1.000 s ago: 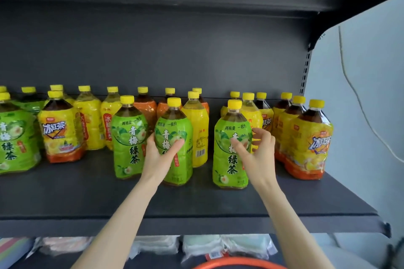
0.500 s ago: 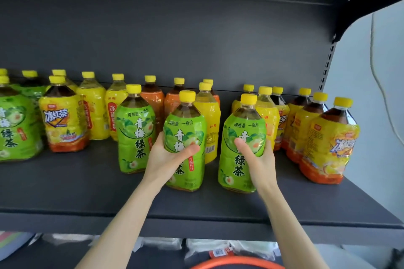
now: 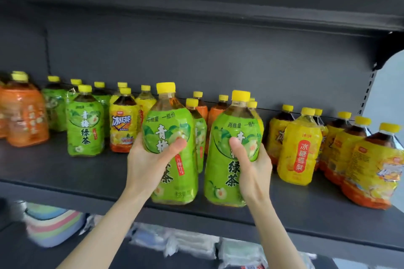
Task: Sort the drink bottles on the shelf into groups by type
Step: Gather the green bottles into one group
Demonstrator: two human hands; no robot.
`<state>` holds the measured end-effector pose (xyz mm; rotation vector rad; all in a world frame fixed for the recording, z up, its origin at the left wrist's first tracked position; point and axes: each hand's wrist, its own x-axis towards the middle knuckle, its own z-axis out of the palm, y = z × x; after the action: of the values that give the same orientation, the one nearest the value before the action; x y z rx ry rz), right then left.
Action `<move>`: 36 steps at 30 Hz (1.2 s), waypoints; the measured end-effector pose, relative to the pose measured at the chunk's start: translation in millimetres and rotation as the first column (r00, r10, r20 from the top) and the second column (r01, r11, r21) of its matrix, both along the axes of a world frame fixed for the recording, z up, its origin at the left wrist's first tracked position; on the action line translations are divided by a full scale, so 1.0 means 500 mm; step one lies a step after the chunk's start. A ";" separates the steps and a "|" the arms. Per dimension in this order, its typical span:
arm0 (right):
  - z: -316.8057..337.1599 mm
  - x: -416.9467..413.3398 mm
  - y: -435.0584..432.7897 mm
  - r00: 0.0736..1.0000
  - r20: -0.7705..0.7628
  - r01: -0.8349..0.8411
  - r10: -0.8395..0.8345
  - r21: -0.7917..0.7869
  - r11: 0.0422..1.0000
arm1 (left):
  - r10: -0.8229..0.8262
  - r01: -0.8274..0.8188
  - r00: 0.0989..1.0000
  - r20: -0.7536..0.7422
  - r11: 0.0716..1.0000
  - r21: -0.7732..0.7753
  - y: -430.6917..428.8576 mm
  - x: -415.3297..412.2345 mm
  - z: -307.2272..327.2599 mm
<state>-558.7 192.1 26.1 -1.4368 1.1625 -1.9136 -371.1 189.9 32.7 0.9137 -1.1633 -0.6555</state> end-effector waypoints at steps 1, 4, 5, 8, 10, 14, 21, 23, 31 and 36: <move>0.000 0.039 0.002 1.000 0.002 -0.013 0.013 -0.013 1.000 | 0.024 -0.024 1.000 0.019 1.000 -0.001 0.014 0.037 0.004; -0.008 0.177 0.015 0.998 0.001 -0.061 0.061 -0.013 0.998 | 0.091 -0.093 0.994 0.066 0.995 0.028 0.047 0.172 -0.009; -0.013 0.225 0.020 0.997 0.005 -0.077 0.077 -0.007 0.997 | 0.117 -0.121 0.990 0.079 0.992 0.041 0.055 0.220 -0.016; -0.034 0.352 0.036 0.988 0.012 -0.153 0.153 0.038 0.987 | 0.171 -0.178 0.980 0.098 0.982 0.067 0.071 0.356 -0.045; -0.038 0.427 0.044 0.985 -0.016 -0.168 0.170 0.092 0.981 | 0.202 -0.211 0.974 0.103 0.974 0.079 0.075 0.427 -0.054; -0.039 0.540 0.011 0.985 -0.043 -0.163 0.169 0.125 0.979 | 0.249 -0.263 0.958 0.142 0.961 0.087 0.049 0.545 -0.048; -0.025 0.687 -0.105 0.994 -0.035 -0.102 0.108 0.130 0.986 | 0.266 -0.283 0.947 0.179 0.956 0.079 -0.087 0.686 -0.043; -0.036 0.719 -0.144 0.994 -0.055 -0.085 0.091 0.115 0.990 | 0.261 -0.280 0.946 0.190 0.956 0.083 -0.129 0.714 -0.050; -0.046 0.804 -0.228 0.996 -0.084 0.019 -0.007 0.132 0.991 | 0.144 -0.163 0.973 0.182 0.982 0.095 -0.273 0.795 -0.066; -0.059 0.828 -0.256 0.990 -0.053 0.136 -0.131 0.116 0.984 | 0.028 -0.043 0.974 0.227 0.997 0.063 -0.330 0.803 -0.068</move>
<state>-144.7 63.9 -3.6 -1.3766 1.4018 -1.8728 30.2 25.0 -1.1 1.0856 -1.3298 -0.5754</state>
